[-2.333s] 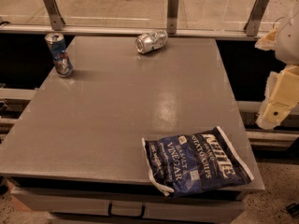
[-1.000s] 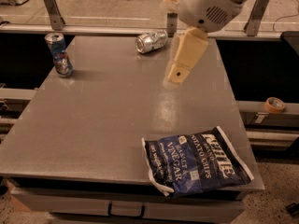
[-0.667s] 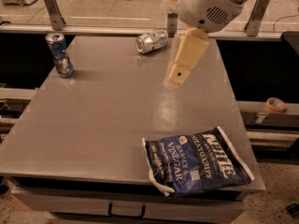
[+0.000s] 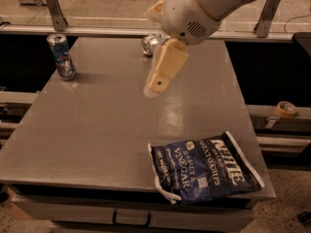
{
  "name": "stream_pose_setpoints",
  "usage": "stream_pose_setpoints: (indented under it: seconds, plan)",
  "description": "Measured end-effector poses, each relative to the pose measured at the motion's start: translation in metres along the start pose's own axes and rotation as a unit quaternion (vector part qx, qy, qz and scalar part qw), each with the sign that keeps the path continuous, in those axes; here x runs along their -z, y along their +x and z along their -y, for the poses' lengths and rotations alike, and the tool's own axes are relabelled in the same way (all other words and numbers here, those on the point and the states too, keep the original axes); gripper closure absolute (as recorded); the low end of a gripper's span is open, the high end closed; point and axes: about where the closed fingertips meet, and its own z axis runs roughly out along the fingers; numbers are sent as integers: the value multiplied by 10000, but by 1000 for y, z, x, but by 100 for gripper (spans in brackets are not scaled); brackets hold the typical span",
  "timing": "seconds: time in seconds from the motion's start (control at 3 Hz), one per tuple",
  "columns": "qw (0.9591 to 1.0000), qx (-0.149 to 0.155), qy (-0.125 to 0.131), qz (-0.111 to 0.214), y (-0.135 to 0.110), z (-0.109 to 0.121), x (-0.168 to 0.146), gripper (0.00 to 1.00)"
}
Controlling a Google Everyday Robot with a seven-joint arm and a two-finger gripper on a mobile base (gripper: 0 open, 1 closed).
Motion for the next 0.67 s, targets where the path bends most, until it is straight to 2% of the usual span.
stream_pose_setpoints:
  seconds: [0.33, 0.67]
  plan:
    - [9981, 48, 62, 605, -25, 32, -58, 0]
    - [9937, -55, 118, 1109, -42, 65, -112, 0]
